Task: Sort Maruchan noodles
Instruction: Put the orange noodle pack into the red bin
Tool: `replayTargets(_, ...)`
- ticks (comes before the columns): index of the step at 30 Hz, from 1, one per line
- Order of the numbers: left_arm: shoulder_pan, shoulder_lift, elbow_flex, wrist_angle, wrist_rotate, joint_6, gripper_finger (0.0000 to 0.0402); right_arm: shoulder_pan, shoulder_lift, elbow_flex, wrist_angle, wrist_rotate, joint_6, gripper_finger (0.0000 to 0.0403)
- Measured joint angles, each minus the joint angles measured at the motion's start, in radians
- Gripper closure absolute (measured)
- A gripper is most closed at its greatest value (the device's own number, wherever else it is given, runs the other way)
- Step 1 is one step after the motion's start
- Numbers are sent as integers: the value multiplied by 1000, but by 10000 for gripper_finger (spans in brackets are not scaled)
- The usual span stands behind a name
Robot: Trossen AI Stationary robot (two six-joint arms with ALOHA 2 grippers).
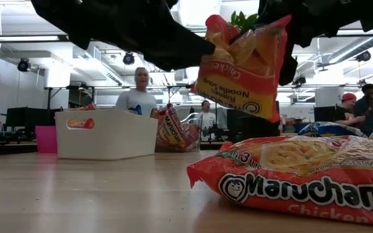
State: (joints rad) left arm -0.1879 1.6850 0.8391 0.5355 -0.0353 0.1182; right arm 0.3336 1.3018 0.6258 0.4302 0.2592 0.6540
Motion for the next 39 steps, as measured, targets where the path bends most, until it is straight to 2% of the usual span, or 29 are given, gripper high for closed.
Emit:
replayTargets(5,0,10,0,7,-4,-4,192,0,0,0,2,-1,-18,394)
replayTargets(14,0,4,0,31,-8,-21,370,0,2,0,2,2,-25,390)
replayTargets(16,-1,0,0,30,-7,-34,392,0,0,0,11,2,-18,377)
replayTargets(23,-3,-41,0,4,-8,-42,398,0,-22,0,17,3,-30,274)
replayTargets(27,-3,-109,0,-69,-8,-29,399,0,-92,1,-13,3,-61,218)
replayTargets(30,-3,-175,0,-139,-8,-14,400,0,-168,1,-45,9,-87,189)
replayTargets(33,0,-257,0,-228,-23,-5,400,0,-249,1,-72,62,-112,173)
replayTargets(36,0,-354,0,-358,-130,-4,401,0,-319,1,-102,114,-156,166)
replayTargets(39,4,-462,18,-578,-331,-3,401,0,-371,2,-142,158,-206,167)
